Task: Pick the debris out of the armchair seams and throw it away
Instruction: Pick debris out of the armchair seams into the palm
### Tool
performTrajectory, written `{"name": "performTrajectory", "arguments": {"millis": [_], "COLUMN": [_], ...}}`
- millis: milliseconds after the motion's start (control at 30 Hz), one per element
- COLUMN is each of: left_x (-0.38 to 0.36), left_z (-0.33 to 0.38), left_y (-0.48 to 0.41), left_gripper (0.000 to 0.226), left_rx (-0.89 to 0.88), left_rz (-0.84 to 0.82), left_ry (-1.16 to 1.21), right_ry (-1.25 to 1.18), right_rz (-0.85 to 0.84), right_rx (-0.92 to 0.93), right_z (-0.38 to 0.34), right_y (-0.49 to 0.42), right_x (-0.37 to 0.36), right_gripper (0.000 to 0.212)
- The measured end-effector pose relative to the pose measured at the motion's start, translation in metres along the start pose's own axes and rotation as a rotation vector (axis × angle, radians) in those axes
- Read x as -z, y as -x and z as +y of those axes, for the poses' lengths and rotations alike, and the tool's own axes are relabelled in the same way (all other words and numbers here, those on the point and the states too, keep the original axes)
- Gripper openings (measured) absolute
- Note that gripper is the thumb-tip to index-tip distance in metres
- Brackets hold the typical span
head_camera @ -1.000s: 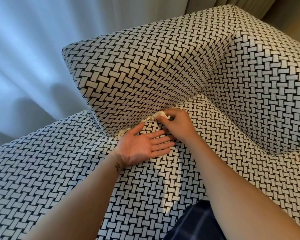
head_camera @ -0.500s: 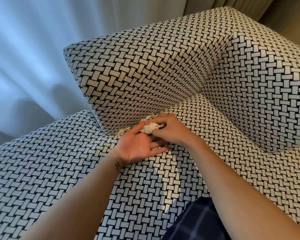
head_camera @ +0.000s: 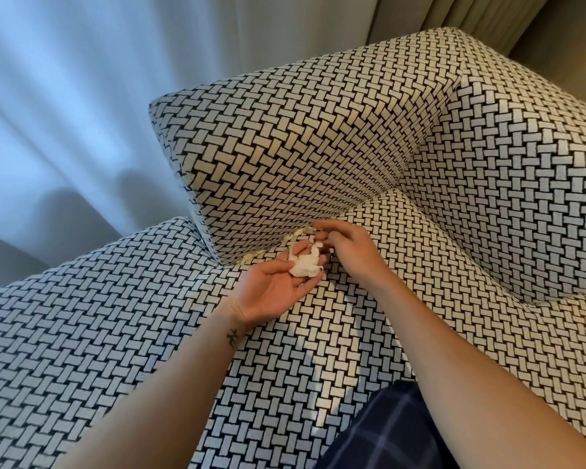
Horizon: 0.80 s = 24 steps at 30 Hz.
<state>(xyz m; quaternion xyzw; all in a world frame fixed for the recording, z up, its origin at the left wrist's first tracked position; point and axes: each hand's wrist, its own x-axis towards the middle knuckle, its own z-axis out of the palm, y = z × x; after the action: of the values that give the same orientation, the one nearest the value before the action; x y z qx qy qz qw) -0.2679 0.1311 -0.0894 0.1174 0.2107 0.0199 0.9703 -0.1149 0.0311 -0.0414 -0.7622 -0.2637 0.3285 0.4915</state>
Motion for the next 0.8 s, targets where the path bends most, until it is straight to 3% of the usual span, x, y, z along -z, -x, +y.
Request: {"name": "performTrajectory", "arguments": {"millis": [100, 233, 467, 667, 800], "left_x": [-0.001, -0.004, 0.001, 0.007, 0.008], "left_z": [0.004, 0.003, 0.001, -0.001, 0.000], "left_y": [0.007, 0.010, 0.009, 0.004, 0.002], "left_gripper": [0.045, 0.044, 0.054, 0.039, 0.036], "left_rx": [-0.034, -0.047, -0.018, 0.053, 0.068], "left_rz": [0.004, 0.000, -0.015, -0.113, -0.107], "left_ry": [0.008, -0.042, -0.043, -0.093, -0.074], "right_ry": [0.166, 0.399, 0.834, 0.992, 0.908], "right_rz": [0.116, 0.138, -0.119, -0.149, -0.030], "right_rx": [0.081, 0.197, 0.092, -0.010, 0.028], "right_z": [0.010, 0.018, 0.013, 0.004, 0.009], "right_y": [-0.009, -0.022, -0.045, -0.059, -0.058], "right_x": [-0.006, -0.012, -0.004, -0.014, -0.019], "right_gripper": [0.030, 0.026, 0.050, 0.065, 0.050]}}
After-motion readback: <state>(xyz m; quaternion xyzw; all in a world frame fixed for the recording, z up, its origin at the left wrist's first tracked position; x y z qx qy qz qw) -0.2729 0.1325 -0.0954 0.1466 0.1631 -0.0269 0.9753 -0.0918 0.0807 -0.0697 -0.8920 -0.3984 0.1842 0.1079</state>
